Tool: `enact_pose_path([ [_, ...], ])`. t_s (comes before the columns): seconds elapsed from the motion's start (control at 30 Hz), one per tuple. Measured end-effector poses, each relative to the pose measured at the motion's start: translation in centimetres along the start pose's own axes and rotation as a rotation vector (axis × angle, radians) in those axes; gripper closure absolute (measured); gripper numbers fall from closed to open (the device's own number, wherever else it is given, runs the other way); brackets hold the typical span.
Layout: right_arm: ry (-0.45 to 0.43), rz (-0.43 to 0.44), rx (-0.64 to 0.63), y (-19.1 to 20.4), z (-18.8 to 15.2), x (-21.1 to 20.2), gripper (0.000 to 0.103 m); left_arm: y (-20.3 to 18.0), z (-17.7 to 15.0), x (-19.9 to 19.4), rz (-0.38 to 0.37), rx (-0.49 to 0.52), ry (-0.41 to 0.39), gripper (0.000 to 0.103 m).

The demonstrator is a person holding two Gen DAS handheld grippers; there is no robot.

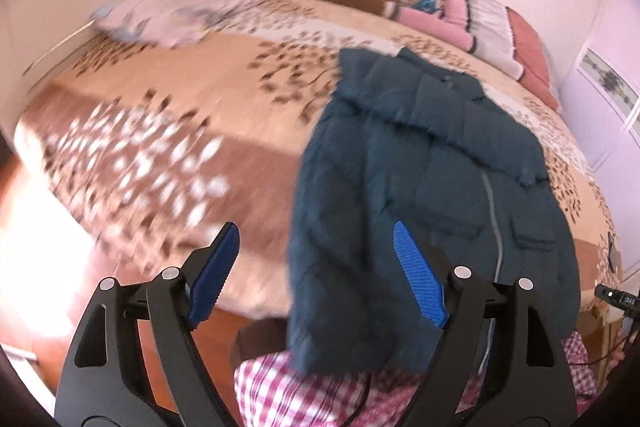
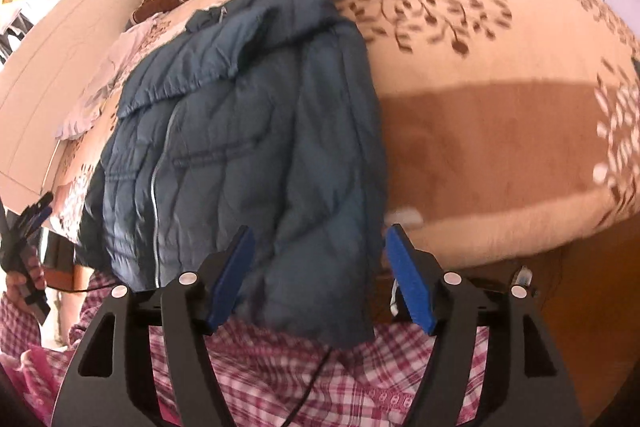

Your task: Fold large clothes

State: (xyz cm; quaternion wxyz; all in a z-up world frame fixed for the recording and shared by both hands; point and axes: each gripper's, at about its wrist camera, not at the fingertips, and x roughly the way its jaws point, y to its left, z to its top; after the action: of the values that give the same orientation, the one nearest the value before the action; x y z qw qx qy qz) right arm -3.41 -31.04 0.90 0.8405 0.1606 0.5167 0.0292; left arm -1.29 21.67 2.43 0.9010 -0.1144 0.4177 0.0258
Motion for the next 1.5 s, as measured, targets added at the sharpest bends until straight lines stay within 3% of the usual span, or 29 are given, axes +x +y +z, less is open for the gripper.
enact_pose_path([
  [0.13, 0.052, 0.013, -0.010, -0.5, -1.6, 1.3, 0.034, 2.4, -3.4, -0.3, -0.006, -0.070, 0.058, 0.022],
  [0.3, 0.092, 0.003, -0.004, -0.6, -2.4, 2.9, 0.033, 2.9, -5.7, 1.2, -0.082, -0.152, 0.121, 0.022],
  [0.57, 0.120, -0.021, -0.042, -0.1, -3.1, 3.6, 0.029, 0.7, -6.4, 4.3, -0.135, -0.098, 0.173, 0.022],
  [0.73, 0.139, -0.028, -0.034, -0.7, -3.3, 4.2, 0.027, 0.5, -6.4, 5.8, -0.126, -0.084, 0.198, 0.024],
  [0.83, 0.154, -0.016, -0.019, -1.2, -3.2, 5.0, 0.027, 0.8, -6.5, 6.9, -0.104, -0.098, 0.236, 0.042],
  [0.97, 0.176, -0.005, -0.028, -1.1, -2.9, 6.2, 0.027, 1.3, -6.9, 7.6, -0.128, -0.137, 0.257, 0.076],
  [1.07, 0.207, -0.005, -0.035, -1.1, -3.0, 7.4, 0.027, 1.1, -6.9, 7.3, -0.149, -0.126, 0.241, 0.089],
  [1.1, 0.219, 0.005, -0.034, -1.0, -3.0, 7.8, 0.030, 0.8, -6.8, 7.1, -0.146, -0.111, 0.230, 0.090],
  [1.13, 0.238, 0.036, -0.032, -0.9, -3.1, 8.2, 0.047, 0.6, -6.8, 6.9, -0.145, -0.102, 0.223, 0.092],
  [1.3, 0.221, 0.146, -0.026, -0.7, -2.9, 7.6, 0.086, 0.5, -6.1, 5.3, -0.160, -0.108, 0.191, 0.094],
  [1.5, 0.054, 0.312, 0.044, -1.6, -1.5, 1.5, 0.092, 0.0, -4.7, 1.2, -0.203, -0.107, 0.101, 0.094],
])
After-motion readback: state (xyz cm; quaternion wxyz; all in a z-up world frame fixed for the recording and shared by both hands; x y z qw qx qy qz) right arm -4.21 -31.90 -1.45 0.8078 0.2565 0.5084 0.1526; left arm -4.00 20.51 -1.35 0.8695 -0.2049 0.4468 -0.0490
